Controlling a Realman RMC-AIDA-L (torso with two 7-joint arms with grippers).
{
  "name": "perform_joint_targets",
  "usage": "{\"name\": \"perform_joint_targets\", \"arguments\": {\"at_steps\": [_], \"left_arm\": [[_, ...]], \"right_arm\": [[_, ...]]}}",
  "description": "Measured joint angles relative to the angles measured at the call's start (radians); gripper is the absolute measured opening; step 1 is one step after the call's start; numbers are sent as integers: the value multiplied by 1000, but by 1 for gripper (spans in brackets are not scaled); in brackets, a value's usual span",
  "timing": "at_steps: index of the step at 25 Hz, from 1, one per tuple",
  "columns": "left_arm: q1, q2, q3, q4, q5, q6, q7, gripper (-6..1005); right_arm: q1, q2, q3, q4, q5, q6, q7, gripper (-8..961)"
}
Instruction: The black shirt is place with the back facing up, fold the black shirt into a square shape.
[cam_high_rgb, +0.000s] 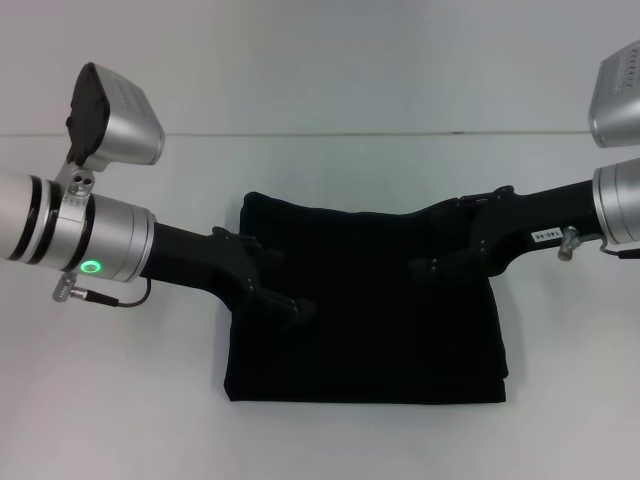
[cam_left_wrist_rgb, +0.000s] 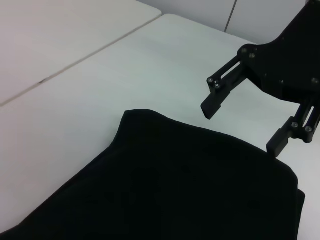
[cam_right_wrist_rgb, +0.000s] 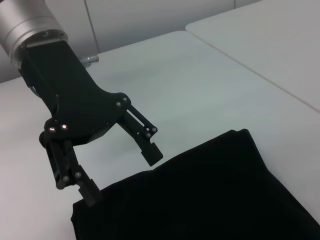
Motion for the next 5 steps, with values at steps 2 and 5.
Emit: {"name": "perform_joint_targets", "arguments": {"at_steps": [2,5], "left_arm": [[2,0,-5,4,2,0,-1,950],[3,1,-22,7,11,1,-2,950]], "right_arm": [[-3,0,1,0,0,0,0,889],[-6,0,6,-1,0,0,1,889]]}}
